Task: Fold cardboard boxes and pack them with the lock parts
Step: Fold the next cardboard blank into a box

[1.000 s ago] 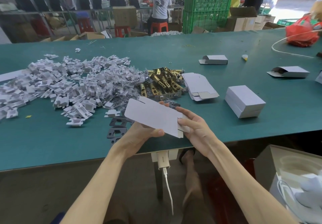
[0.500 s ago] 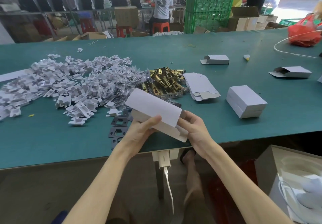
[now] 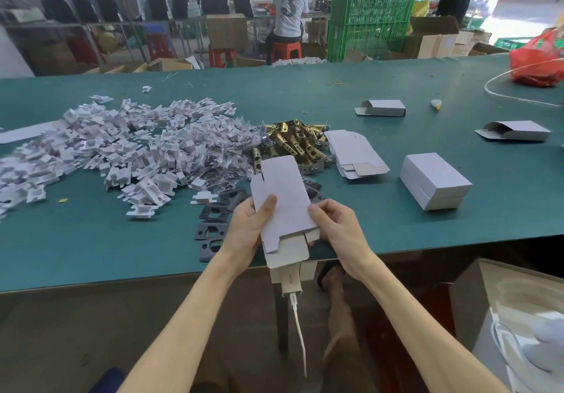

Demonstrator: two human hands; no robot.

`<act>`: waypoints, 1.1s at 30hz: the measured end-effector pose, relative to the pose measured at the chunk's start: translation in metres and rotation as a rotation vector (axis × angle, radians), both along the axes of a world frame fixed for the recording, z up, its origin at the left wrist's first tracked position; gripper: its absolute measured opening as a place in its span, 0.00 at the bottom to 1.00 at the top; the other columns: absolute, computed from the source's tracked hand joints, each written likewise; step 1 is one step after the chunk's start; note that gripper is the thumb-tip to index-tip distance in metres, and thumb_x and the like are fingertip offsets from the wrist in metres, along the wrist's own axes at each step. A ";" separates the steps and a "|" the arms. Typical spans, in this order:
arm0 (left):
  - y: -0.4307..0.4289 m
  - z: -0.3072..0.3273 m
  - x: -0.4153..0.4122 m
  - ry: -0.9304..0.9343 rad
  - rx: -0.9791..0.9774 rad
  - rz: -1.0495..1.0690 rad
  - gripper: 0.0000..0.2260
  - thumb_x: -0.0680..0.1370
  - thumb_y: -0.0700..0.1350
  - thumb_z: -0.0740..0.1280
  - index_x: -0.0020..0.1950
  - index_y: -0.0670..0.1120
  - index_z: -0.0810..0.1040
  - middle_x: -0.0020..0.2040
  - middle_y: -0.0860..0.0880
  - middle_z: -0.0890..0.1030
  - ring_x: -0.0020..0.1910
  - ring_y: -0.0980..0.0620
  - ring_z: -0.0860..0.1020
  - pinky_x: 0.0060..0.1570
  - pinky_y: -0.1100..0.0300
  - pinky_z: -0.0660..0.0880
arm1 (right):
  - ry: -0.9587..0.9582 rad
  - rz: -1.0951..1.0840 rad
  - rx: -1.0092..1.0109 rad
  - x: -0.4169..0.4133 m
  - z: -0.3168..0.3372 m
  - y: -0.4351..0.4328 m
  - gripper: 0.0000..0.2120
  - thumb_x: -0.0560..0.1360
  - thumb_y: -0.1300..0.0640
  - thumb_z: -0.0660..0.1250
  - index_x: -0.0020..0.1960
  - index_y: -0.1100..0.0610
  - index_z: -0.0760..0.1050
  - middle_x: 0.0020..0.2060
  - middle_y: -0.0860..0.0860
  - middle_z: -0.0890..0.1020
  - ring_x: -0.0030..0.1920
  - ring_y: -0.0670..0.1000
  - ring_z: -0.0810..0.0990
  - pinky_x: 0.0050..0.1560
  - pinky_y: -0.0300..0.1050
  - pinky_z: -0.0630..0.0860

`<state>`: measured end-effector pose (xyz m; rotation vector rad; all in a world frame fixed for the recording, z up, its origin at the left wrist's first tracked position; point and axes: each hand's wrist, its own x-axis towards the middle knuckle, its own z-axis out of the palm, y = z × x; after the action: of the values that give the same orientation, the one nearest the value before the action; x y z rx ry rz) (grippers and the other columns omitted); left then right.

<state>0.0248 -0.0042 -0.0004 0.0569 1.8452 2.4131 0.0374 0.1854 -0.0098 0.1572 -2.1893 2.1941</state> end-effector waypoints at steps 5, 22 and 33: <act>-0.001 -0.003 -0.001 -0.011 -0.009 0.032 0.12 0.85 0.46 0.65 0.65 0.41 0.77 0.59 0.43 0.86 0.58 0.42 0.85 0.51 0.53 0.83 | -0.023 -0.014 0.075 0.001 -0.001 -0.005 0.13 0.81 0.53 0.67 0.49 0.65 0.75 0.44 0.56 0.80 0.40 0.50 0.82 0.30 0.40 0.80; 0.003 -0.003 0.002 0.062 -0.012 0.006 0.22 0.80 0.47 0.72 0.73 0.46 0.72 0.63 0.48 0.85 0.59 0.44 0.85 0.52 0.51 0.83 | 0.146 -0.111 0.212 0.007 0.005 -0.016 0.21 0.81 0.44 0.65 0.41 0.61 0.75 0.34 0.56 0.79 0.29 0.59 0.77 0.27 0.47 0.71; 0.003 -0.003 0.004 0.074 -0.107 -0.059 0.13 0.86 0.50 0.63 0.67 0.49 0.81 0.58 0.47 0.86 0.54 0.45 0.85 0.48 0.56 0.83 | 0.083 -0.063 0.178 0.004 0.005 -0.016 0.24 0.82 0.41 0.62 0.76 0.38 0.63 0.52 0.44 0.82 0.50 0.45 0.83 0.43 0.43 0.82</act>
<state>0.0284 -0.0017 -0.0036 0.1911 1.9714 2.2991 0.0415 0.1694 -0.0050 0.1790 -2.3083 1.9236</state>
